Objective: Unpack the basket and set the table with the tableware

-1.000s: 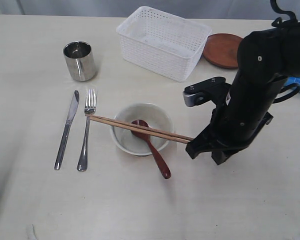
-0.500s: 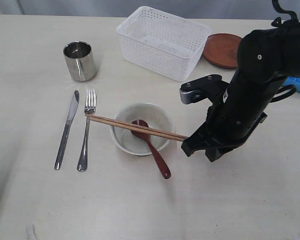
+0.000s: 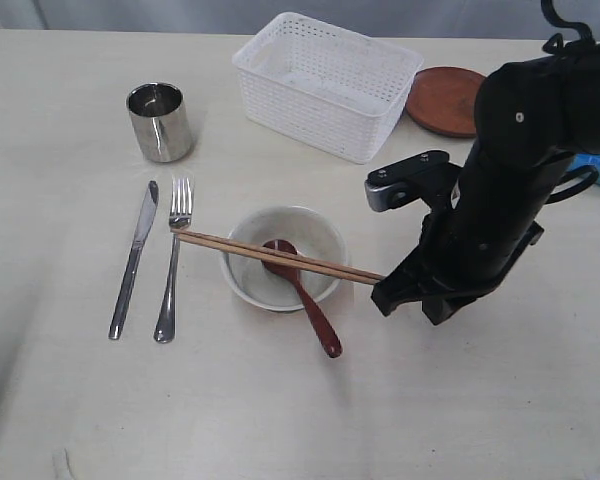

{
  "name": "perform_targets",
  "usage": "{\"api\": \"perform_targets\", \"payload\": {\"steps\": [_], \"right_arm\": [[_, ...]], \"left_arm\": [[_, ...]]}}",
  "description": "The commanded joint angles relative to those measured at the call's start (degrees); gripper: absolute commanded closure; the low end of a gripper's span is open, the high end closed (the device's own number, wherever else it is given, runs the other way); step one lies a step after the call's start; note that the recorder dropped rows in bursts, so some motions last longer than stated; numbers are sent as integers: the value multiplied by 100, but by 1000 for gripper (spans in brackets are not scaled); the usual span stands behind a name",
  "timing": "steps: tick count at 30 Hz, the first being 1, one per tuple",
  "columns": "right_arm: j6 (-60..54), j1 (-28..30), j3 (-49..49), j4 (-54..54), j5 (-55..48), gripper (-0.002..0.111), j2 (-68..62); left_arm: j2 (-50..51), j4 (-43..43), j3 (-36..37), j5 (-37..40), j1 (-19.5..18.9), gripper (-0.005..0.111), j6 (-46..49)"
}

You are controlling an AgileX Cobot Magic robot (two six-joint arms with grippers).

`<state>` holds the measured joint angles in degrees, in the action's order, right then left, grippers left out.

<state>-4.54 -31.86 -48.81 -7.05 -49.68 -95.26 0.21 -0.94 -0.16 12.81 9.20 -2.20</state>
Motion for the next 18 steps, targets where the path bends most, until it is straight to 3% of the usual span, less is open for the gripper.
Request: {"api": "perform_targets", "payload": {"steps": [1,18], "right_arm": [[215,29,21,311,14,109,40],[-155,29,21,-332,316,109,40]], "left_arm": [[-21,-18,16,-61,6,107,2],[-21,-18,16,-61,6,107,2]]}}
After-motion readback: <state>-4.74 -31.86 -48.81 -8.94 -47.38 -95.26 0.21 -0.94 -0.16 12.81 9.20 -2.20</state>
